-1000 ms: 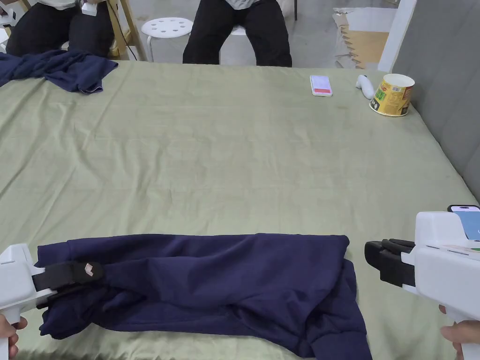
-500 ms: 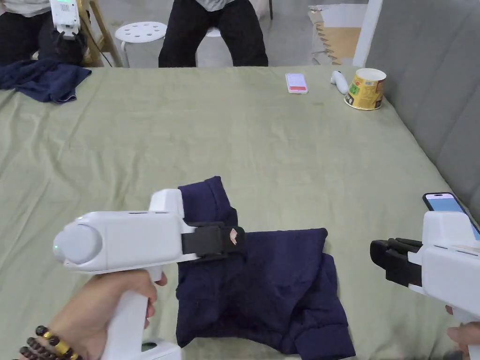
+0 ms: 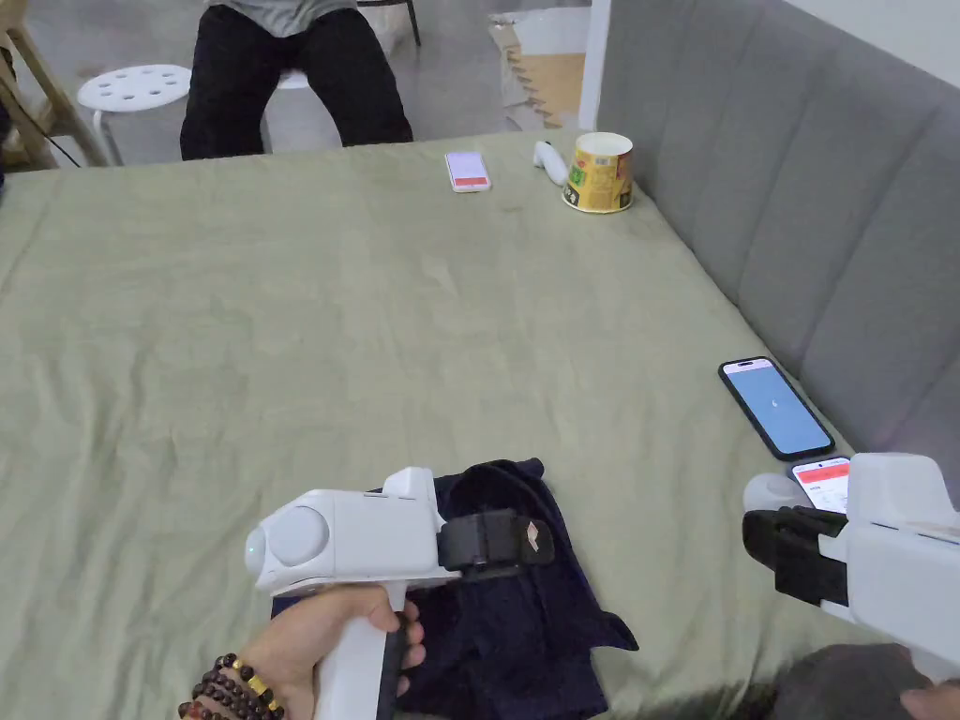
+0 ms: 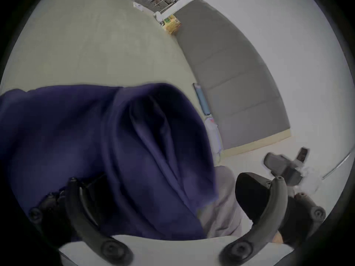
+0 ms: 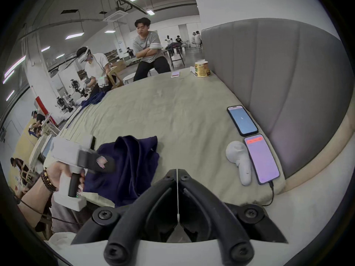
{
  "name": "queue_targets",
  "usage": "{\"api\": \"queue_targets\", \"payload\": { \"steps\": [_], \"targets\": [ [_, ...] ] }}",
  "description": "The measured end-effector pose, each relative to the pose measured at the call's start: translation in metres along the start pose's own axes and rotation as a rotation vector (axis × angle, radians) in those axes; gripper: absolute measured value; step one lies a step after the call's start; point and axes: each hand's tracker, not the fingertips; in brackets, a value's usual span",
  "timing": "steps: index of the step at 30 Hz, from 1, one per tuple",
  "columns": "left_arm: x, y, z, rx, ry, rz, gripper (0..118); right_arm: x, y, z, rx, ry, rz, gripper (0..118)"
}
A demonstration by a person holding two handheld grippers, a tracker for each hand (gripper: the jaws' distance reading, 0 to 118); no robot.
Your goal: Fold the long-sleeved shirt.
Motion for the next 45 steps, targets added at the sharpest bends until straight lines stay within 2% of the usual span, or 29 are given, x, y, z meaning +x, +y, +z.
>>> {"api": "queue_targets", "payload": {
  "steps": [7,8,9,10,11,12,14,15,19,24,32,35,38,42,45],
  "targets": [
    [0.025,0.011,0.116,0.302,-0.114,-0.026,110,-0.002,0.0,-0.009,-0.009,0.009,-0.012,0],
    [0.027,0.01,0.13,0.323,-0.105,-0.034,108,-0.004,0.0,-0.011,-0.009,0.014,-0.012,0],
    [0.028,0.007,0.144,0.33,-0.087,-0.049,100,-0.007,0.001,-0.013,-0.01,0.021,-0.011,0],
    [0.034,0.001,0.153,0.351,-0.056,-0.075,68,-0.01,0.001,-0.015,-0.01,0.028,-0.009,0],
    [0.036,-0.003,0.156,0.362,0.014,-0.114,25,-0.013,0.002,-0.018,-0.011,0.035,-0.008,0],
    [0.038,-0.008,0.154,0.369,0.118,-0.151,7,-0.015,0.002,-0.02,-0.014,0.044,-0.004,0],
    [0.037,-0.018,0.14,0.307,0.316,-0.195,4,-0.021,0.002,-0.024,-0.018,0.058,0.005,0],
    [0.033,-0.021,0.129,0.242,0.363,-0.195,4,-0.024,0.002,-0.026,-0.021,0.066,0.01,0],
    [0.002,-0.038,0.073,0.144,0.4,-0.158,4,-0.032,0.0,-0.03,-0.026,0.088,0.021,0],
    [0.001,-0.043,0.013,0.076,0.334,-0.099,4,-0.035,-0.001,-0.026,-0.03,0.084,0.035,0],
    [0.048,-0.024,-0.034,0.073,0.211,-0.207,4,-0.02,-0.008,-0.022,-0.044,0.056,0.014,0],
    [0.05,-0.021,-0.066,0.006,0.22,-0.211,4,-0.014,-0.012,-0.019,-0.05,0.04,0.001,0],
    [0.039,-0.023,-0.093,-0.069,0.301,-0.173,4,-0.01,-0.013,-0.011,-0.045,0.027,-0.007,0],
    [0.03,-0.023,-0.088,-0.046,0.256,-0.097,4,-0.005,-0.014,-0.004,-0.045,0.005,-0.017,0],
    [0.04,-0.023,-0.055,0.011,0.231,-0.165,4,-0.007,-0.012,-0.008,-0.041,0.024,-0.002,0]
  ]
}}
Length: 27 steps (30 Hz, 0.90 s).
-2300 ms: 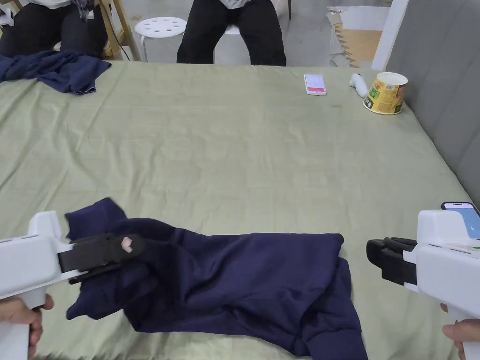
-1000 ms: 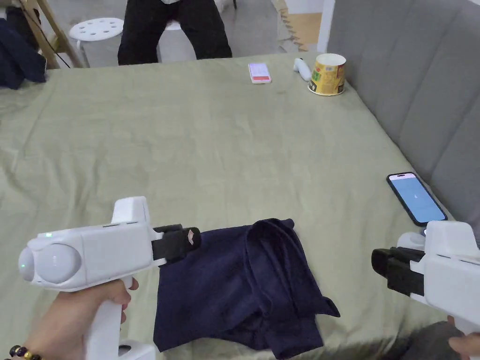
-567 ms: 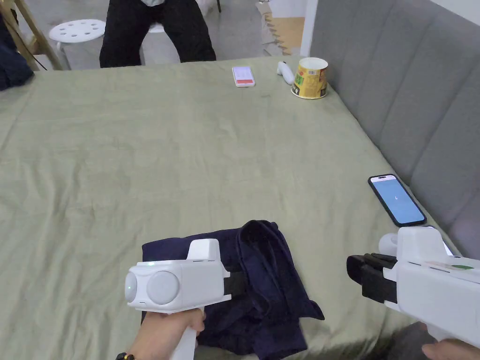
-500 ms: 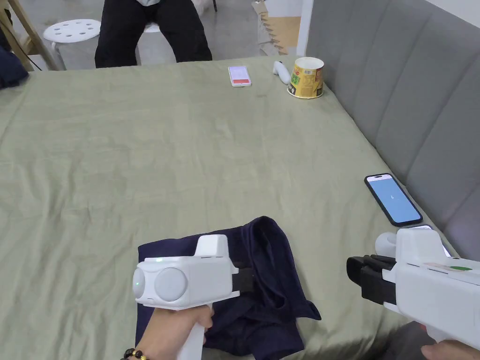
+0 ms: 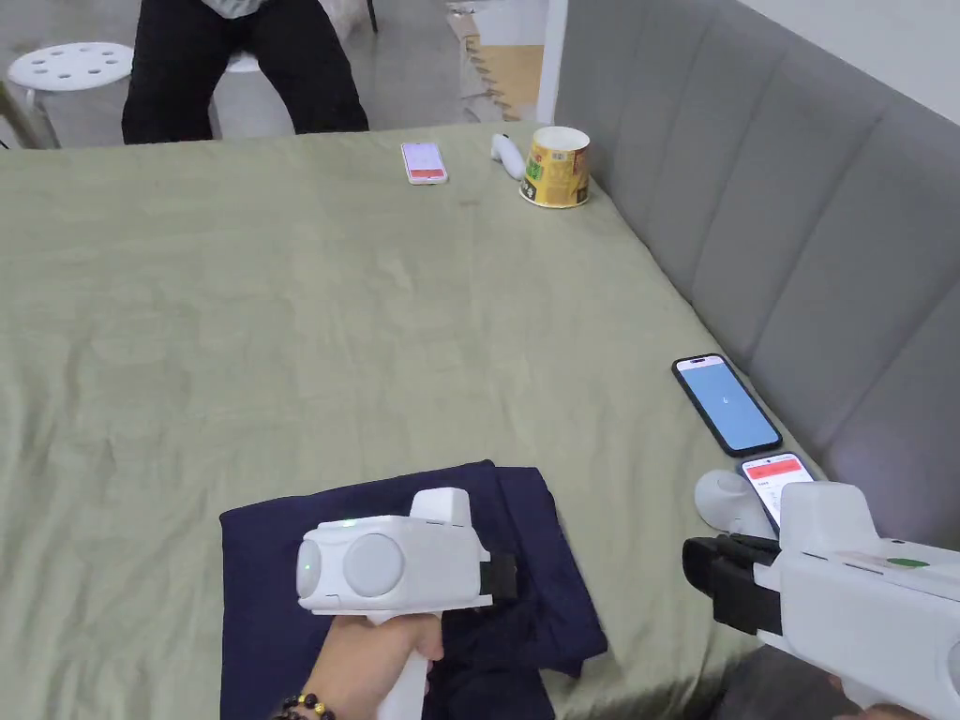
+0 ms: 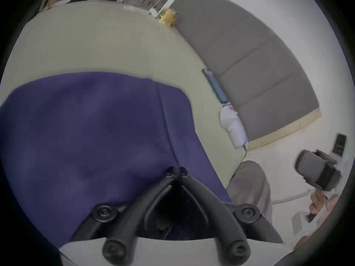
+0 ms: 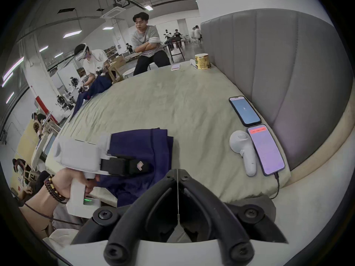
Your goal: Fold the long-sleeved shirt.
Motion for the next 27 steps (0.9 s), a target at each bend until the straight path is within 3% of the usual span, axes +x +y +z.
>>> {"api": "queue_targets", "payload": {
  "steps": [4,6,9,11,13,14,16,17,18,19,20,21,27],
  "targets": [
    [-0.018,-0.008,0.064,0.135,-0.045,0.02,4,-0.02,0.015,-0.023,-0.014,0.152,-0.023,0],
    [-0.034,-0.016,0.094,0.221,-0.03,0.049,4,-0.036,0.023,-0.047,-0.037,0.224,0.014,2],
    [-0.056,-0.028,0.128,0.279,0.046,0.077,5,-0.058,0.029,-0.09,-0.07,0.244,0.044,2],
    [-0.071,-0.037,0.147,0.306,0.089,0.109,4,-0.065,0.026,-0.126,-0.139,0.273,0.019,0],
    [-0.084,-0.045,0.161,0.338,0.113,0.141,6,-0.067,0.021,-0.161,-0.206,0.301,-0.063,0],
    [-0.091,-0.05,0.167,0.351,0.12,0.164,11,-0.066,0.016,-0.177,-0.247,0.307,-0.107,0],
    [-0.105,-0.058,0.177,0.366,0.136,0.218,42,-0.063,0.007,-0.197,-0.306,0.297,-0.142,0],
    [-0.11,-0.061,0.18,0.379,0.139,0.232,50,-0.062,0.002,-0.205,-0.333,0.277,-0.141,0],
    [-0.116,-0.064,0.183,0.388,0.154,0.248,50,-0.061,-0.003,-0.21,-0.336,0.261,-0.141,0],
    [-0.121,-0.067,0.184,0.396,0.164,0.27,76,-0.058,-0.006,-0.214,-0.329,0.27,-0.15,0],
    [-0.126,-0.07,0.185,0.395,0.174,0.293,95,-0.056,-0.009,-0.21,-0.321,0.287,-0.186,0],
    [-0.131,-0.071,0.184,0.395,0.167,0.31,107,-0.054,-0.008,-0.208,-0.316,0.293,-0.207,0],
    [-0.168,-0.075,0.155,0.367,-0.023,0.492,110,-0.056,-0.007,-0.209,-0.315,0.288,-0.171,0]
  ]
}}
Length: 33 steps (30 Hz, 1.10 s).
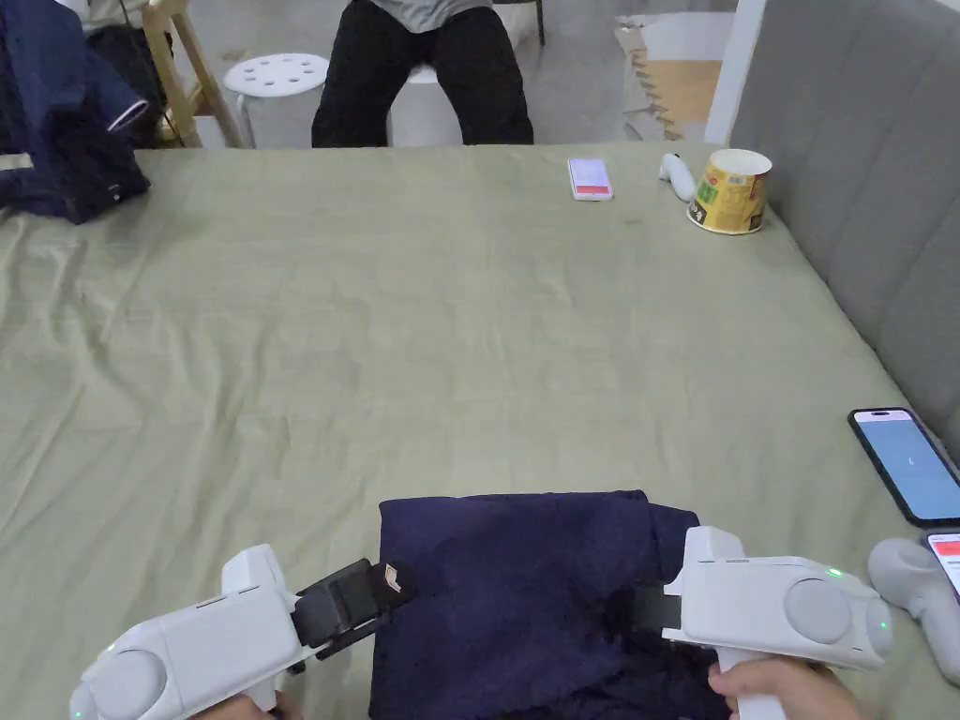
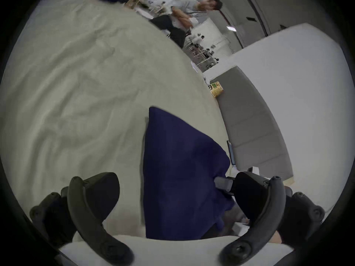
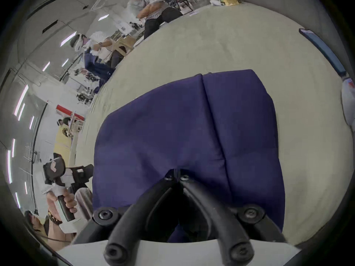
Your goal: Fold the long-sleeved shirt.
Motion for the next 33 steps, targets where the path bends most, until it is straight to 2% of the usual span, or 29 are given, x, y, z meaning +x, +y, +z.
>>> {"api": "queue_targets", "payload": {
  "steps": [6,7,8,9,10,11,12,17,19,24,27,33],
  "targets": [
    [-0.016,-0.012,-0.055,-0.043,-0.069,0.146,104,0.001,-0.001,0.0,-0.007,0.007,-0.001,0],
    [-0.01,-0.013,-0.057,0.015,-0.125,0.117,100,0.001,-0.001,0.0,-0.006,0.008,-0.001,0],
    [-0.005,-0.012,-0.065,-0.01,-0.135,0.121,99,0.001,-0.001,0.0,-0.006,0.007,-0.002,0],
    [0.0,-0.012,-0.074,-0.058,-0.074,0.132,93,0.0,-0.001,0.0,-0.005,0.005,-0.001,0],
    [0.008,-0.014,-0.076,-0.056,-0.045,0.083,63,0.0,-0.001,0.0,-0.006,0.003,0.001,0],
    [0.016,-0.015,-0.077,-0.065,-0.018,-0.003,28,-0.001,-0.001,0.0,-0.006,0.001,0.003,0],
    [0.022,-0.015,-0.081,-0.089,0.047,-0.065,28,-0.001,-0.001,-0.001,-0.006,-0.003,0.006,0],
    [0.032,-0.012,-0.068,-0.086,-0.013,-0.068,28,-0.007,0.0,0.001,-0.009,-0.013,0.017,0],
    [0.033,-0.01,-0.061,-0.09,-0.002,-0.122,27,-0.015,-0.001,0.002,-0.007,-0.028,0.037,0],
    [0.028,-0.004,-0.046,-0.076,-0.02,-0.134,27,-0.051,-0.003,0.006,0.021,-0.085,0.169,0],
    [0.02,0.004,-0.031,-0.059,-0.033,-0.13,27,-0.08,-0.003,0.007,0.045,-0.078,0.238,0],
    [-0.011,0.034,0.019,-0.037,-0.012,-0.138,27,-0.168,0.002,-0.011,0.118,-0.059,0.434,0]
  ]
}}
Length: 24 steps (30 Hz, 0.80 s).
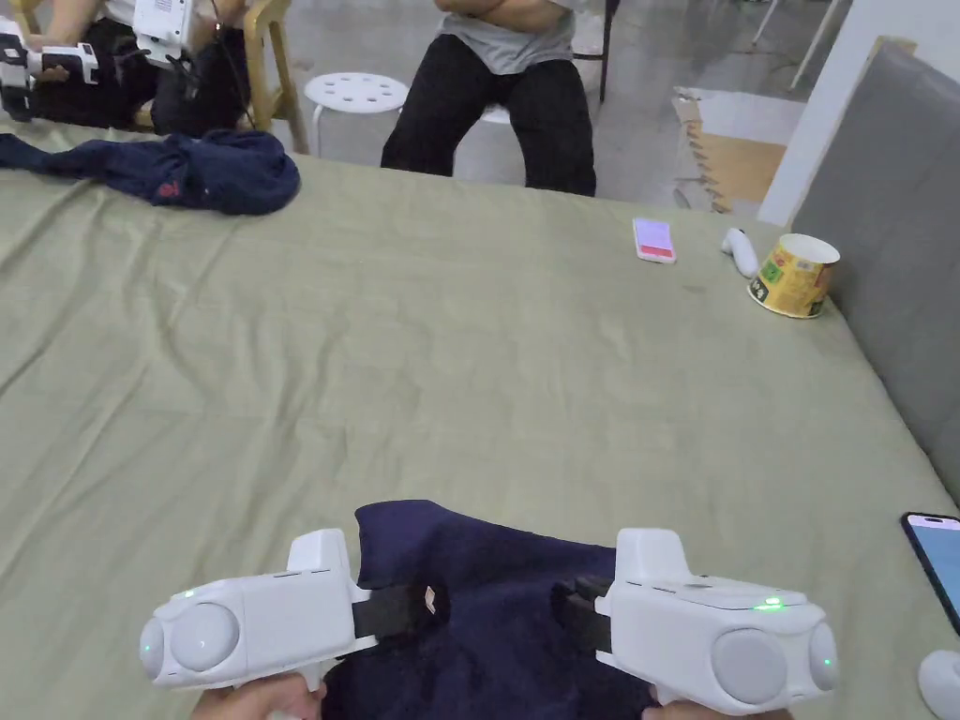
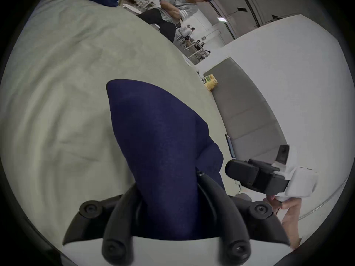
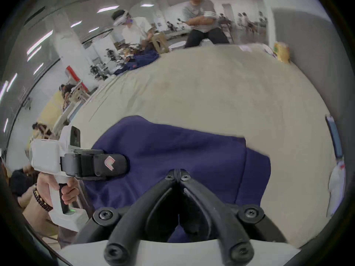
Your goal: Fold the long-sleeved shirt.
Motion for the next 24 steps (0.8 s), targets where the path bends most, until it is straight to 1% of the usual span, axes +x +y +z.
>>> {"api": "queue_targets", "payload": {
  "steps": [4,9,11,13,16,17,18,20,21,23,24],
  "targets": [
    [-0.034,0.023,0.051,0.035,0.047,-0.009,27,-0.068,0.029,-0.029,0.036,0.057,0.097,0],
    [-0.095,0.064,0.133,0.064,0.143,-0.008,27,-0.16,0.053,-0.077,0.089,0.133,0.227,0],
    [-0.122,0.08,0.168,0.081,0.197,-0.013,27,-0.194,0.06,-0.099,0.086,0.167,0.259,0],
    [-0.147,0.096,0.201,0.08,0.224,-0.013,27,-0.228,0.067,-0.12,0.088,0.183,0.275,0],
    [-0.182,0.117,0.25,0.096,0.293,-0.017,28,-0.281,0.075,-0.148,0.103,0.188,0.369,0],
    [-0.187,0.121,0.262,0.099,0.309,-0.023,27,-0.298,0.077,-0.157,0.103,0.183,0.387,0],
    [-0.196,0.127,0.274,0.101,0.329,-0.021,27,-0.314,0.078,-0.166,0.097,0.183,0.404,0],
    [-0.212,0.135,0.292,0.11,0.36,-0.015,27,-0.339,0.079,-0.181,0.09,0.196,0.409,0],
    [-0.217,0.139,0.297,0.122,0.4,-0.004,27,-0.348,0.08,-0.188,0.083,0.209,0.42,0],
    [-0.227,0.145,0.307,0.131,0.429,0.037,27,-0.364,0.078,-0.2,0.077,0.219,0.424,0],
    [-0.229,0.147,0.309,0.125,0.428,0.029,32,-0.368,0.078,-0.205,0.067,0.223,0.418,0]
  ]
}}
